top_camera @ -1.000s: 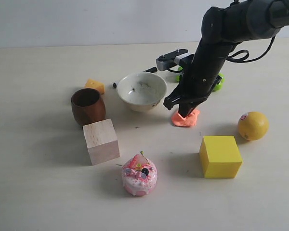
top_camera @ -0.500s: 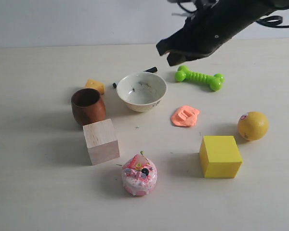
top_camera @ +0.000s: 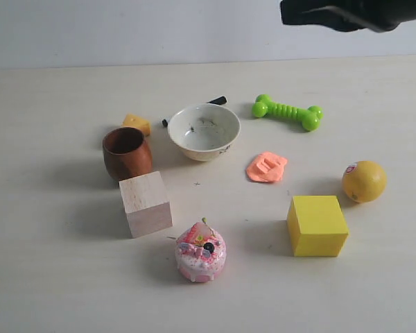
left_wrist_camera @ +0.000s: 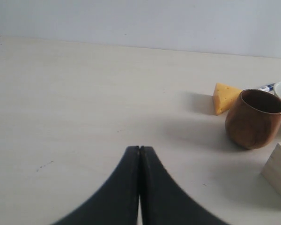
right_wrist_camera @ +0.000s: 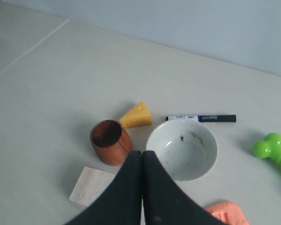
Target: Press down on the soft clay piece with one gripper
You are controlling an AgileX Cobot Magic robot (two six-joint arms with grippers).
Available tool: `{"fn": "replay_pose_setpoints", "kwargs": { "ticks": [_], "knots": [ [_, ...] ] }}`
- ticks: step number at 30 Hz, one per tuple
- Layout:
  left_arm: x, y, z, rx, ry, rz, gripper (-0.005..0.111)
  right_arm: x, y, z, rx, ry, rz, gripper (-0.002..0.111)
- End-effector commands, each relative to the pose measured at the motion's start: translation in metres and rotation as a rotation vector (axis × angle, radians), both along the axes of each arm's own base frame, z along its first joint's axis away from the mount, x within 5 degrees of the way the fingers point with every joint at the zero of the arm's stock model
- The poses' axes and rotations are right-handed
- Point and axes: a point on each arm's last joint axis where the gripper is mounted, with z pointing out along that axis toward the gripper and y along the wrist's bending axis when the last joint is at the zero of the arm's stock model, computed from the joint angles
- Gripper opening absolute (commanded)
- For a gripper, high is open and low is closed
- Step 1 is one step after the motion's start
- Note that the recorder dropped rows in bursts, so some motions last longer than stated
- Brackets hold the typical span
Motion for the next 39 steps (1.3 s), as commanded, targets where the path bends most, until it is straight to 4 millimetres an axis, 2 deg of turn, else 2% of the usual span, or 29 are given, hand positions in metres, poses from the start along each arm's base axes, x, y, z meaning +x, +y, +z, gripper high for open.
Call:
{"fn": "replay_pose_setpoints", "kwargs": {
  "ticks": [1,5,9,12,20,24,30,34,39],
  "knots": [
    [0.0,0.0,0.002,-0.006,-0.02,-0.004,0.0,-0.018,-0.007,0.018,0.041,-0.055,-0.005,0.0],
    [0.0,0.0,0.002,-0.006,-0.02,-0.004,0.0,-0.026,-0.015,0.035,0.062,-0.167,-0.051,0.0],
    [0.0,0.0,0.002,-0.006,-0.02,-0.004,0.0,-0.035,-0.024,0.043,-0.052,-0.288,-0.05,0.0],
    [0.0,0.0,0.002,-0.006,-0.02,-0.004,0.0,-0.041,-0.033,0.047,-0.081,-0.298,-0.107,0.0],
    [0.0,0.0,0.002,-0.006,-0.02,-0.004,0.0,-0.06,-0.089,0.051,-0.061,-0.258,-0.468,0.0],
    [0.0,0.0,0.002,-0.006,-0.02,-0.004,0.0,-0.085,-0.116,0.036,-0.076,-0.27,-0.635,0.0],
    [0.0,0.0,0.002,-0.006,-0.02,-0.004,0.0,-0.122,-0.132,-0.004,-0.134,-0.298,-0.78,0.0],
    [0.0,0.0,0.002,-0.006,-0.02,-0.004,0.0,-0.136,-0.132,-0.028,-0.152,-0.318,-0.794,0.0],
    [0.0,0.0,0.002,-0.006,-0.02,-0.004,0.0,-0.136,-0.133,-0.051,-0.166,-0.288,-0.796,0.0]
  ]
}}
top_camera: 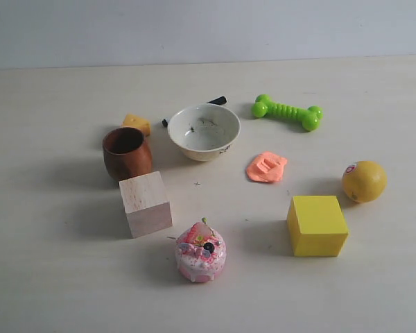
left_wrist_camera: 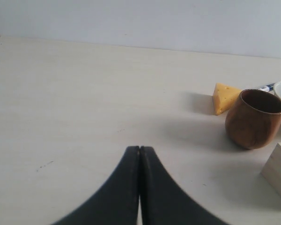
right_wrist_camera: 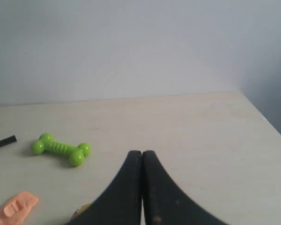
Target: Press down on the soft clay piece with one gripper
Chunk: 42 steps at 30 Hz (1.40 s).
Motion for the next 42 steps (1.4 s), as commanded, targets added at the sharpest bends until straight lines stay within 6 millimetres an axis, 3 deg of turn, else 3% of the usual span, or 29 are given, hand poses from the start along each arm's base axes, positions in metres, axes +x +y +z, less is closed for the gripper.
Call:
{"fn": "replay_pose_setpoints", "kwargs": {
  "ticks": [1,8,15,24,42],
  "knots": [
    [0.0,0.0,0.002,-0.006,-0.02,-0.004,0.0,0.001,-0.002,-0.015,-0.003,-0.01,-0.017,0.0],
    [0.0,0.0,0.002,-0.006,-0.02,-0.004,0.0,0.002,-0.001,-0.038,0.057,-0.034,-0.028,0.0],
    [0.0,0.0,0.002,-0.006,-0.02,-0.004,0.0,-0.026,0.001,-0.088,0.025,-0.079,-0.049,0.0],
    [0.0,0.0,0.002,-0.006,-0.02,-0.004,0.0,-0.035,0.0,-0.129,0.031,-0.074,-0.07,0.0],
    [0.0,0.0,0.002,-0.006,-0.02,-0.004,0.0,-0.035,0.0,-0.131,-0.038,-0.044,-0.056,0.0]
  ]
}}
